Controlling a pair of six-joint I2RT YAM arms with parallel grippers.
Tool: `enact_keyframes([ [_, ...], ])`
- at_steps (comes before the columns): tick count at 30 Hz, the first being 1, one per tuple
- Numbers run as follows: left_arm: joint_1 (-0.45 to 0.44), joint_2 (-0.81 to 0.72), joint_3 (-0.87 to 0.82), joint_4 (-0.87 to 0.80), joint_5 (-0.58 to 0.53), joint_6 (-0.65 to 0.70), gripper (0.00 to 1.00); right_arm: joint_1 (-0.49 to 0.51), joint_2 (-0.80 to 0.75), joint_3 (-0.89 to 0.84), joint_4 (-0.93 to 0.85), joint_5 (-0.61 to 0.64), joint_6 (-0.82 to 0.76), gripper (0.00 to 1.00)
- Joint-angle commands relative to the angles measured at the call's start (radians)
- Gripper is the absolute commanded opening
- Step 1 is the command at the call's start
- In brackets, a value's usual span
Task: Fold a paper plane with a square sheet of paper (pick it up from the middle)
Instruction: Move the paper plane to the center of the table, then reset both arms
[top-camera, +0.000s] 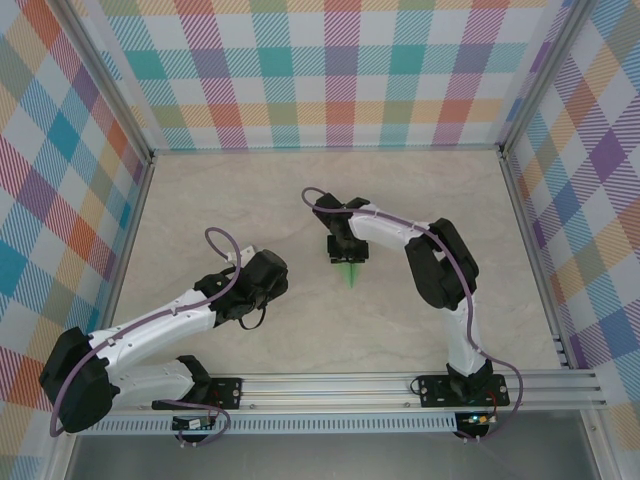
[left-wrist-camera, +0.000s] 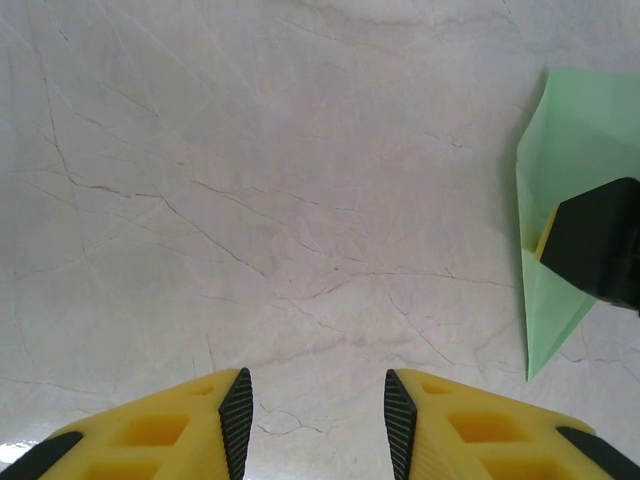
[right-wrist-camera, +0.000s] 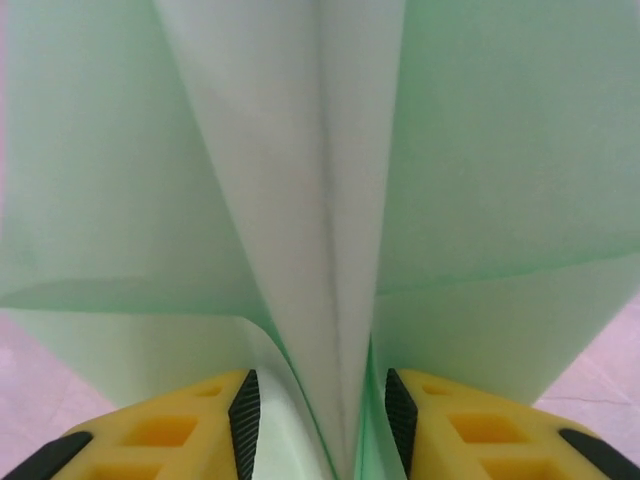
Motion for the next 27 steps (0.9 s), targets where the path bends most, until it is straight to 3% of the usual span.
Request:
enact_keyframes([
  [1, 0.010, -0.012, 0.018, -0.038, -0.034, 0.026, 0.42, 0.006, -0.071, 0.040, -0.049, 0.023, -0.028, 0.45],
  [8, 0.011, -0.018, 0.037, -0.076, -0.068, 0.064, 0.43, 0.006, -0.220, 0.016, -0.075, 0.092, -0.039, 0.56],
  [13, 0.022, -0.053, 0.053, -0.128, -0.161, 0.126, 0.48, -0.015, -0.497, -0.158, 0.051, 0.273, -0.092, 0.87],
  [16, 0.042, -0.092, 0.040, -0.131, -0.224, 0.203, 0.58, -0.066, -0.653, -0.297, 0.137, 0.411, -0.133, 1.00],
  [19, 0.080, -0.131, 0.016, -0.120, -0.303, 0.287, 0.82, -0.174, -0.763, -0.455, 0.263, 0.462, -0.193, 1.00],
  [21, 0.121, -0.151, 0.000, -0.109, -0.347, 0.341, 0.92, -0.266, -0.801, -0.562, 0.356, 0.467, -0.230, 1.00],
  [24, 0.203, -0.182, -0.036, -0.075, -0.421, 0.414, 0.95, -0.371, -0.821, -0.717, 0.531, 0.462, -0.348, 1.00],
  [27, 0.304, -0.216, -0.094, 0.015, -0.411, 0.505, 0.97, -0.455, -0.792, -0.807, 0.641, 0.380, -0.406, 1.00],
])
